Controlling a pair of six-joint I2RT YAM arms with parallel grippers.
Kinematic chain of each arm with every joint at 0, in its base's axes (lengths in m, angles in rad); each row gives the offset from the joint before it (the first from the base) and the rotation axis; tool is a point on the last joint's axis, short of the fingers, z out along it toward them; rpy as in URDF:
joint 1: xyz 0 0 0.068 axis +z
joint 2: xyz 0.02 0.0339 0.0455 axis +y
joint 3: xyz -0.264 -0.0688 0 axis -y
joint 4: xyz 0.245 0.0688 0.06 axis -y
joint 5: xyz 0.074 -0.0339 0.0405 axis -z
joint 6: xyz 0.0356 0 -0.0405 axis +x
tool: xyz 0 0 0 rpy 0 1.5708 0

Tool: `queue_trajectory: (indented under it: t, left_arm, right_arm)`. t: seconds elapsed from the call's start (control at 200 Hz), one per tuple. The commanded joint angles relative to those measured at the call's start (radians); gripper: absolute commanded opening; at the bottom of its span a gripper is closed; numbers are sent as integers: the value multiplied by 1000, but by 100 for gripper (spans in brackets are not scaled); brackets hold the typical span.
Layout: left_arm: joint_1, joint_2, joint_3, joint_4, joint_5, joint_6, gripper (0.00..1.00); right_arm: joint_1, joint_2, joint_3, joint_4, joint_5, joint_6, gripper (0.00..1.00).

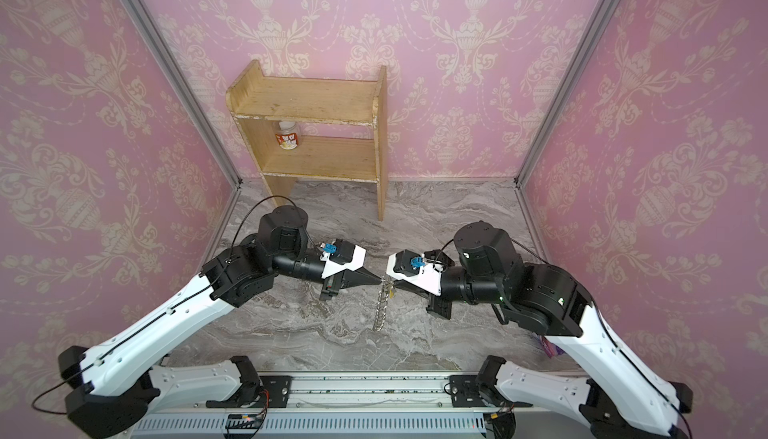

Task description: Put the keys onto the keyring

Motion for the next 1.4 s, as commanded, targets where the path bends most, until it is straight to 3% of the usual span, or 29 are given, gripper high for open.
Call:
queue_trajectory:
  t: [0.0, 0.445, 0.846, 1.396]
  left_arm:
    - [-7, -21, 27, 27, 8, -11, 0]
    - [-7, -24, 28, 41, 13, -21, 0]
    - [-7, -73, -48, 120, -86, 15, 0]
    - [-10, -85, -52, 130, -82, 22, 0]
  right_arm:
    - [7, 3, 20, 6, -15, 9, 0]
    - [7, 20, 17, 15, 6, 11, 0]
    - [8, -15, 54, 27, 10, 47, 0]
    - [6, 19, 60, 56, 24, 45, 0]
